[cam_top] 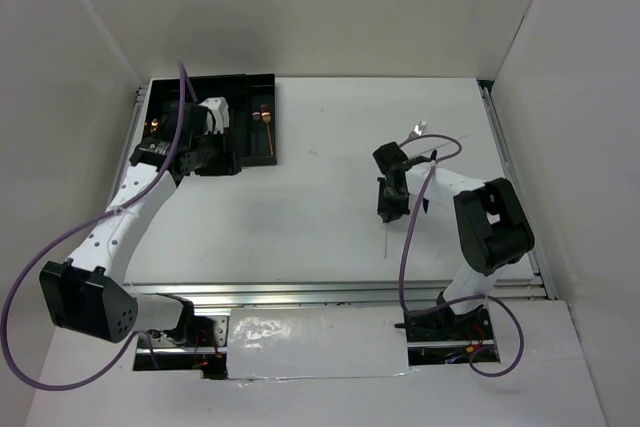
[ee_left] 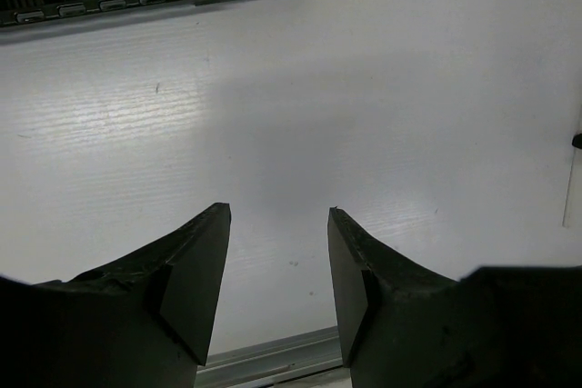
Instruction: Sort the eating utensils into containers
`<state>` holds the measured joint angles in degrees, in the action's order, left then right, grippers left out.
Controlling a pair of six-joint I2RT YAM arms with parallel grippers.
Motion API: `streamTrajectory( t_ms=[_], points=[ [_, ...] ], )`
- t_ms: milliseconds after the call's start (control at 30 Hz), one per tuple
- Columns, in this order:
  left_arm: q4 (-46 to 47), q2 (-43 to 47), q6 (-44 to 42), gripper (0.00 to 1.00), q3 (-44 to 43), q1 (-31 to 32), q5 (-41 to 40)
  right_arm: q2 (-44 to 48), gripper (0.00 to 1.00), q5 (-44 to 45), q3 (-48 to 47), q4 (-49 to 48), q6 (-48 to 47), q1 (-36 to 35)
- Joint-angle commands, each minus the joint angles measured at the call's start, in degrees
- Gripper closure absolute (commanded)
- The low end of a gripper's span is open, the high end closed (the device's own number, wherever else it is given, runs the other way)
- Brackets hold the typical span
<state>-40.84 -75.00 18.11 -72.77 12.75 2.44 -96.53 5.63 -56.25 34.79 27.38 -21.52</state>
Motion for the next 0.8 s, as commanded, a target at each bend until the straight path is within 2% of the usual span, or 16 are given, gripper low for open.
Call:
streamTrajectory(
  t_ms=[0, 100, 200, 300, 400, 533, 567, 767],
  points=[
    [-0.6, -0.4, -1.8, 0.41, -3.4, -0.7, 0.1, -1.9, 1.0, -9.1, -1.8, -0.3, 1.0, -2.5],
    [-0.9, -1.2, -1.9, 0.41, -4.7, -0.5, 0.6, -1.6, 1.0, -12.7, -3.4, -1.4, 1.9, -4.0],
    [-0.4, -2.9, -2.8, 0.41, -4.6, 0.6, 5.7, 0.9, 1.0, -16.3, -5.0, -3.7, 0.8, -5.9],
    [2.2, -5.0, -0.6, 0.38, -0.7, 2.1, 18.9, 7.6, 1.0, -22.9, -1.9, -10.2, -2.5, -8.3],
    [10.1, -4.7, 4.0, 0.36, 4.3, 5.6, 22.3, 13.6, 1.0, -26.4, 1.3, -14.7, -2.1, -8.5],
    [22.8, -3.2, 12.2, 0.25, 9.6, 11.0, 24.2, 17.1, 1.0, -30.1, 2.9, -18.6, 0.0, -8.4],
    [27.9, -3.2, 14.0, 0.24, 10.7, 11.8, 24.7, 17.9, 1.0, -31.3, 3.2, -19.6, 0.5, -8.3],
    [42.7, -7.0, 25.0, 0.23, 16.8, 16.0, 25.6, 18.9, 1.0, -36.9, 4.5, -24.0, 3.9, -8.5]
  ],
)
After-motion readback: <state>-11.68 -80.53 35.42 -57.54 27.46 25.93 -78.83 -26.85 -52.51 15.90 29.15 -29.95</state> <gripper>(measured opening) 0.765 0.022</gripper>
